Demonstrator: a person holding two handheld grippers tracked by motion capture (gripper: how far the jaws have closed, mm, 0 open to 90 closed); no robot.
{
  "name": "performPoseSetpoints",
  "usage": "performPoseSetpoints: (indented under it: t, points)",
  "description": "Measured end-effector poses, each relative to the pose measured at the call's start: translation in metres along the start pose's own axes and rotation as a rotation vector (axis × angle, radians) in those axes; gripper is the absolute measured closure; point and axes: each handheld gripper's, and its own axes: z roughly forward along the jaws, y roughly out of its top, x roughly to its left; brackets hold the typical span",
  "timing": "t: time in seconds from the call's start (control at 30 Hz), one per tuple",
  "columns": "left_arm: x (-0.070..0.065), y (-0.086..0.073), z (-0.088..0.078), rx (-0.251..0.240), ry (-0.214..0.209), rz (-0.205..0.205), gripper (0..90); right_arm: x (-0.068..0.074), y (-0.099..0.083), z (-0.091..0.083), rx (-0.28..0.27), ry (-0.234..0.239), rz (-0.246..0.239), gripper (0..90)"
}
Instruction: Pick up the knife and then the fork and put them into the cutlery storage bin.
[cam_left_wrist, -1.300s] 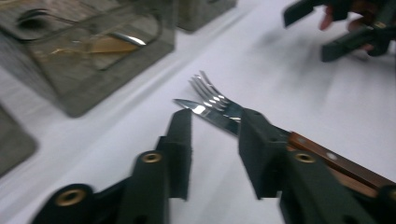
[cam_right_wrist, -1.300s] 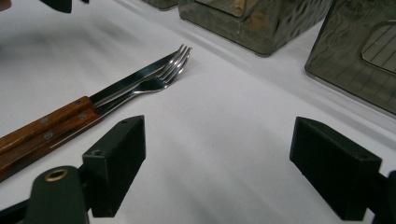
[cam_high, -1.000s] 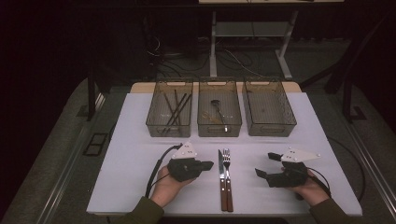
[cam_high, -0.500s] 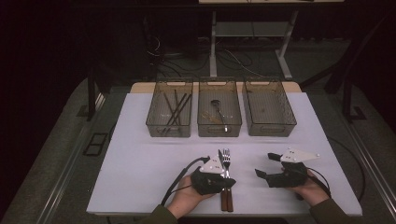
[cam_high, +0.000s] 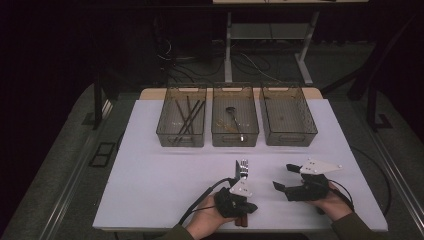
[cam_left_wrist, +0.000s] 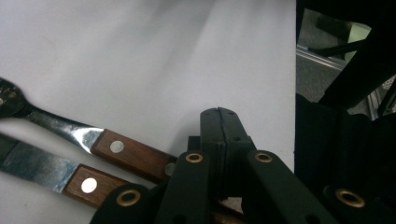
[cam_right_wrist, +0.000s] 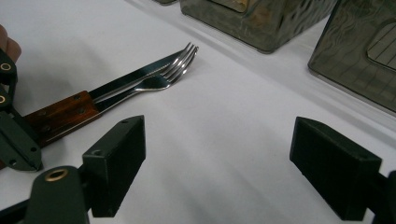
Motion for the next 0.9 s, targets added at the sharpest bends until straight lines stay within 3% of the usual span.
performPoseSetpoints:
  t: [0.23,0.47,0.57,0.6,0.77,0.9]
  points:
    - [0.0,-0.006,-0.011,0.031,0.02,0.004,90.0,-0.001,0.0,-0.001,-0.005,0.0,-0.001,18.2]
    - [0.001,-0.014,-0.024,0.047,0.067,-0.009,89.9,-0.002,0.0,-0.003,-0.01,-0.005,-0.001,18.2]
    - [0.006,-0.016,-0.031,0.077,0.089,0.017,89.9,-0.002,0.0,-0.003,-0.01,-0.006,0.001,18.2]
    - [0.006,-0.018,-0.032,0.061,0.096,-0.001,89.9,-0.002,0.0,-0.003,-0.013,-0.008,0.0,18.2]
    - [0.012,-0.019,-0.038,0.08,0.126,0.007,89.9,-0.002,0.0,-0.004,-0.016,-0.012,-0.001,18.2]
    - [0.013,-0.019,-0.038,0.068,0.116,0.018,89.7,-0.003,0.0,-0.005,-0.02,-0.01,0.002,18.2]
